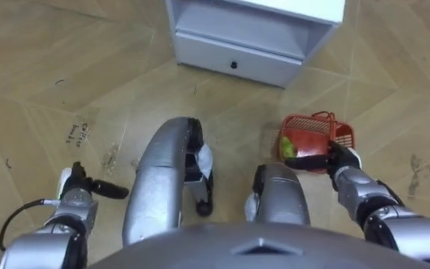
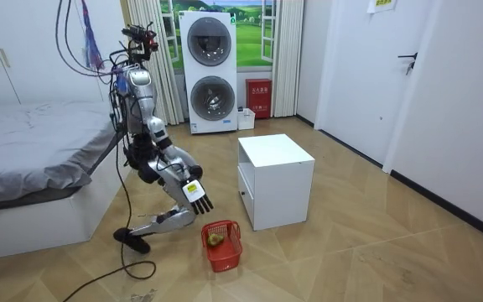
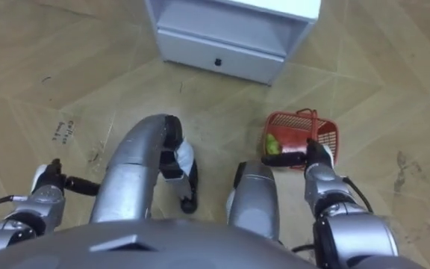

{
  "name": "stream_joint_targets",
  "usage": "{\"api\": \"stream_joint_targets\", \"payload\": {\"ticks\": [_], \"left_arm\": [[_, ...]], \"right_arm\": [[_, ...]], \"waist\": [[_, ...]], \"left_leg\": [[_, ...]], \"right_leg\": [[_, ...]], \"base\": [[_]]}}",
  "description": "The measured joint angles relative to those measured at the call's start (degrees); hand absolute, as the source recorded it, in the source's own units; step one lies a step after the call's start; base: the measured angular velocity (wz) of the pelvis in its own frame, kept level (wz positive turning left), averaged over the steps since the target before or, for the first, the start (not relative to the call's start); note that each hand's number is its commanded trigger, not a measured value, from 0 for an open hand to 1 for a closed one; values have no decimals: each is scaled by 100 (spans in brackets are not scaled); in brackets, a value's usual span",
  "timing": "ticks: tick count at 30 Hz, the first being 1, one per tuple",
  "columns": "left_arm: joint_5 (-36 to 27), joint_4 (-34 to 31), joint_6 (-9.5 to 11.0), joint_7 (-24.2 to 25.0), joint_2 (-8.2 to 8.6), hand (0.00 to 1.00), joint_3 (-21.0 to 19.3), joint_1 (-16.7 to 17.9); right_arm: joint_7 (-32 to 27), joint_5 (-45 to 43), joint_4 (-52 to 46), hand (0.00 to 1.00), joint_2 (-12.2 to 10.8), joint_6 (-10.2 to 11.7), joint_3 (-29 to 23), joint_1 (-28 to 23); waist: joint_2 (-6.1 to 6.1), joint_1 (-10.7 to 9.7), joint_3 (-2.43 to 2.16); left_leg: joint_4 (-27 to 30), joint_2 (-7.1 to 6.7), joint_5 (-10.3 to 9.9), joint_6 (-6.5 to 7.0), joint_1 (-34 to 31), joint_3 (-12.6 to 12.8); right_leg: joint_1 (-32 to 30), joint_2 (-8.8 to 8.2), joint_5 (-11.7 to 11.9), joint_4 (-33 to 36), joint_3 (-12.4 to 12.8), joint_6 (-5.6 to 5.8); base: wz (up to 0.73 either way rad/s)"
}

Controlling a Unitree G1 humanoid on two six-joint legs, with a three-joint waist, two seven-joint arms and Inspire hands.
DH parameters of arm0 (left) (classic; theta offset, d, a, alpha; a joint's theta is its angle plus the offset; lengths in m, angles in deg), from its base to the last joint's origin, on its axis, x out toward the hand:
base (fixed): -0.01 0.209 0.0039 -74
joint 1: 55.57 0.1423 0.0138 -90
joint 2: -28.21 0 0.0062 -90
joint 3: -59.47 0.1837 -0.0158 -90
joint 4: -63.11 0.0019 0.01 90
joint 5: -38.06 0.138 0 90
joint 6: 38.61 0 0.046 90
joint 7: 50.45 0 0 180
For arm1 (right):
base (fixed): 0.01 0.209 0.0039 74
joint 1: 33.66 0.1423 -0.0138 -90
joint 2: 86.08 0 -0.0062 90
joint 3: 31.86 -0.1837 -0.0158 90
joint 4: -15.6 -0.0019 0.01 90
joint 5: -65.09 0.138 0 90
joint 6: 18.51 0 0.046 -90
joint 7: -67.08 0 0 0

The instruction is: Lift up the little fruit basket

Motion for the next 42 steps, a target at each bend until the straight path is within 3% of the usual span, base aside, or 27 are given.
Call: {"api": "stream_joint_targets", "payload": {"ticks": [3, 5, 7, 10, 14, 17, 18, 19, 20, 22, 26, 30, 32, 34, 37, 42], "left_arm": [[-233, 62, 100, -164, -2, 0, 91, 157], [-383, 79, 228, -237, -2, 0, 202, 275], [-422, 131, 302, -237, 15, 0, 405, 371], [-414, 91, 386, -231, 35, 0, 481, 462], [-414, 75, 439, -224, 18, 0, 543, 602], [-417, 65, 448, -155, 0, 0, 548, 784], [-417, 61, 446, -88, -9, 0, 549, 819], [-423, 61, 435, -39, -4, 0, 549, 854], [-425, 56, 420, -16, 63, 0, 563, 846], [-424, 57, 425, 171, 53, 0, 707, 834], [-414, -5, 472, 412, 51, 0, 768, 741], [-419, -40, 584, 556, -39, 0, 952, 755], [-422, -30, 577, 573, -38, 0, 1057, 764], [-429, -29, 545, 573, -40, 0, 1122, 757], [-435, -22, 500, 573, -37, 0, 1186, 741], [-437, -35, 404, 578, 18, 0, 1406, 769]], "right_arm": [[-151, 7, -82, 0, 14, 193, -21, 84], [-299, 15, -328, 0, 16, 188, -22, 42], [-525, 29, -709, 0, 64, 191, -32, 41], [-776, 89, -1125, 0, 107, 195, -203, 41], [-872, 61, -1695, 0, 235, 217, -198, 143], [-947, 18, -1745, 0, 347, 273, -198, 383], [-1013, 21, -1766, 0, 422, 274, -199, 412], [-1072, 27, -1831, 0, 506, 273, -198, 428], [-1085, 26, -1848, 0, 577, 273, -201, 467], [-1178, 30, -1944, 0, 615, 272, -198, 552], [-1174, -13, -1943, 0, 822, 272, -196, 718], [-954, 27, -1898, 0, 906, 271, -178, 879], [-863, 193, -1799, 0, 1000, 271, -181, 896], [-790, 407, -1591, 0, 1068, 240, -181, 927], [-790, 459, -1449, 0, 1095, 228, -168, 931], [-687, 492, -1039, 0, 1102, 191, 277, 975]], "waist": [[-78, -171, 35], [-139, -280, 26], [-224, -401, 10], [-294, -429, -11], [-287, -462, -7], [-303, -546, -4], [-317, -532, -12], [-325, -514, 32], [-267, -486, 36], [-292, -489, 52], [-315, -507, 64], [-337, -480, 50], [-302, -410, 70], [-224, -325, 105], [-73, -247, 109], [-5, -147, 113]], "left_leg": [[435, 7, 5, -46, -293, 29], [574, 7, 44, -126, -387, 3], [656, 7, 65, -199, -433, -3], [719, 16, 71, -289, -358, -9], [816, 4, 39, -430, -339, -22], [1066, -180, 36, -611, -382, -151], [1243, -235, 25, -669, -460, -212], [1451, -295, 11, -721, -567, -274], [1500, -286, 0, -780, -643, -398], [1452, -433, 101, -1003, -736, -516], [1355, -607, 79, -1054, -793, -535], [1385, -609, 87, -1059, -767, -546], [1385, -607, 85, -1057, -769, -546], [1371, -589, 69, -1040, -799, -540], [1344, -541, 63, -1060, -996, -529], [1319, -474, 115, -1162, -1168, -488]], "right_leg": [[197, -208, -270, 405, -75, -56], [195, -246, -343, 602, -140, -190], [209, -267, -432, 757, -159, -244], [397, -265, -631, 782, -181, -293], [499, -342, -808, 901, -177, -402], [694, -423, -974, 1127, -130, -466], [774, -415, -1020, 1279, -104, -534], [823, -377, -1078, 1444, -81, -482], [792, -263, -1054, 1455, -81, -476], [723, -248, -1073, 1453, -35, -489], [674, -359, -1075, 1450, -21, -482], [659, -383, -1095, 1466, -13, -441], [659, -383, -1111, 1485, -13, -406], [593, -376, -1115, 1558, 9, -399], [304, -346, -1125, 1713, 83, -390], [-12, -318, -1135, 1842, 254, -377]], "base": [[12], [12], [8], [2], [-6], [-11], [-9], [-16], [-17], [-11], [9], [1], [0], [0], [-2], [-8]]}}
